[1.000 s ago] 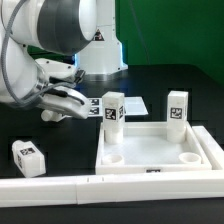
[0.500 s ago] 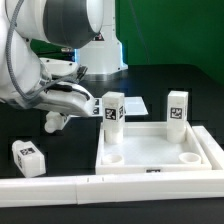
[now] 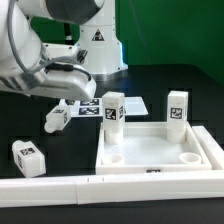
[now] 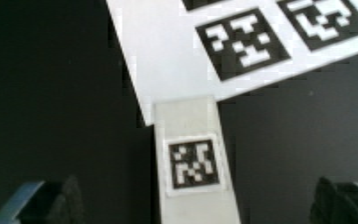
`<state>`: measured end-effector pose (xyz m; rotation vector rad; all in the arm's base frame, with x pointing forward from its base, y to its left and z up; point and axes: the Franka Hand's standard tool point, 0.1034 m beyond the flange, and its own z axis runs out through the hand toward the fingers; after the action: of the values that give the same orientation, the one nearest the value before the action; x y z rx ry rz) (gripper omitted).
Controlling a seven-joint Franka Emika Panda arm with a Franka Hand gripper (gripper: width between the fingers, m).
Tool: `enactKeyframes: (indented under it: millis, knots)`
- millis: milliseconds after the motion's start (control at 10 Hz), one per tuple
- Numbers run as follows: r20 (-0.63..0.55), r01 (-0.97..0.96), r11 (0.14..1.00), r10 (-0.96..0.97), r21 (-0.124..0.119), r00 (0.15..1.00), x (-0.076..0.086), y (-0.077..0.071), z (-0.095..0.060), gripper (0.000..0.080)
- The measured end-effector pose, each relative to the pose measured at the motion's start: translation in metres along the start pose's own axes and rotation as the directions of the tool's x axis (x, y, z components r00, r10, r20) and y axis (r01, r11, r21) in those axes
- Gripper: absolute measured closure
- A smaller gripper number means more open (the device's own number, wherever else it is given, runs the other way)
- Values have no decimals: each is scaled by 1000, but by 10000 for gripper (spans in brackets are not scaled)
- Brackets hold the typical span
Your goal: Assemble square table
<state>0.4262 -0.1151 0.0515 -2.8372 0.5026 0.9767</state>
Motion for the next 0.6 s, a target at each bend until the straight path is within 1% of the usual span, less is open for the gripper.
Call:
enactKeyframes:
  millis: [100, 200, 300, 400, 600]
  knots:
    - [-90, 3, 1000, -3, -2, 996, -7, -1, 13, 151]
    - [-165, 3, 1000, -5, -12, 986, -7, -1, 24, 151]
    - [-242, 4, 1000, -11, -29, 970, 0, 0, 32, 151]
    - [-321, 4, 999, -18, -44, 947, 7, 2, 36, 151]
    - [-445, -3, 998, -23, -59, 895, 16, 4, 36, 151]
